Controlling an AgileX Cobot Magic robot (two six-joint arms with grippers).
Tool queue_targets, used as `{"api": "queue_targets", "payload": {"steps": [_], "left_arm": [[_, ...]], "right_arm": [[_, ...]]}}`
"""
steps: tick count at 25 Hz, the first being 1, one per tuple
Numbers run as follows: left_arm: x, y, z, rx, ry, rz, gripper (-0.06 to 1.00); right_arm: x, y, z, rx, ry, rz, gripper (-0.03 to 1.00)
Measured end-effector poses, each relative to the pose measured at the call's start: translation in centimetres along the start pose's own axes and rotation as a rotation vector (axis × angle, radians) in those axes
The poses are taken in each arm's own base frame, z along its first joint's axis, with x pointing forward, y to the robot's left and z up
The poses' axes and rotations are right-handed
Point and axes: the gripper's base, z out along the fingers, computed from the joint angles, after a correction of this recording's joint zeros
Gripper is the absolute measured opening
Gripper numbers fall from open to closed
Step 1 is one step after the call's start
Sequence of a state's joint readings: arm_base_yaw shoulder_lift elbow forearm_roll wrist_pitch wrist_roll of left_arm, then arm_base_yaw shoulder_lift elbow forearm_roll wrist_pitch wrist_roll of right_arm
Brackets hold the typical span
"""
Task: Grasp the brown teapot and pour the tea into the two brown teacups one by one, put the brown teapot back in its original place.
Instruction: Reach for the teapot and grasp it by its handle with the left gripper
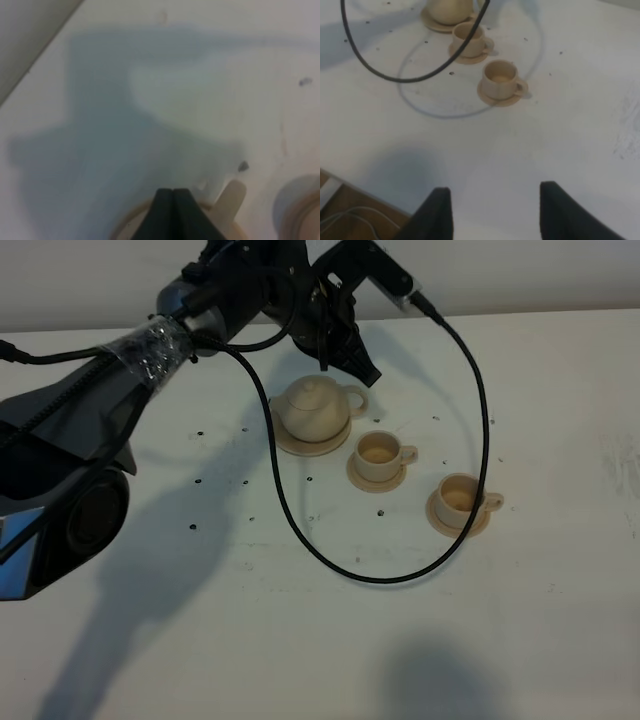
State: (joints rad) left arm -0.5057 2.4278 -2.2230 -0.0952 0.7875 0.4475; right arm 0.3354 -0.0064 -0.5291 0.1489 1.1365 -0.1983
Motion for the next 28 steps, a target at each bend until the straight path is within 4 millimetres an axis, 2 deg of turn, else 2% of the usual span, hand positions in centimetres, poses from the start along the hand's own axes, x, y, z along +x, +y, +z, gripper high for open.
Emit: {"api": "queue_targets", "payload": {"steps": [9,16,20,28], "left_arm": [[0.8,0.0,1.9,-0.003,0.03,0.008,-0.05],[1.4,-0.2,3.6,0.003,0.027,-0.001,-0.05],[1.4,-0.2,3.7,0.003,0.024,-0.002,-0.05],[1.3,-0.2,3.7,0.005,0.018,0.039,-0.05]], "right_arm": [[-0.1,0.0,0.0,0.003,-0.015,0.012,0.41],[-0.2,-0.8,-0.1,0.086,-0.031,0.13,0.41],[-0.5,-1.4,-0.4,0.169,-0.066,0.199,0.41],[-0.7,-1.7,-0.4,0.198,-0.087,0.249,0.41]]}}
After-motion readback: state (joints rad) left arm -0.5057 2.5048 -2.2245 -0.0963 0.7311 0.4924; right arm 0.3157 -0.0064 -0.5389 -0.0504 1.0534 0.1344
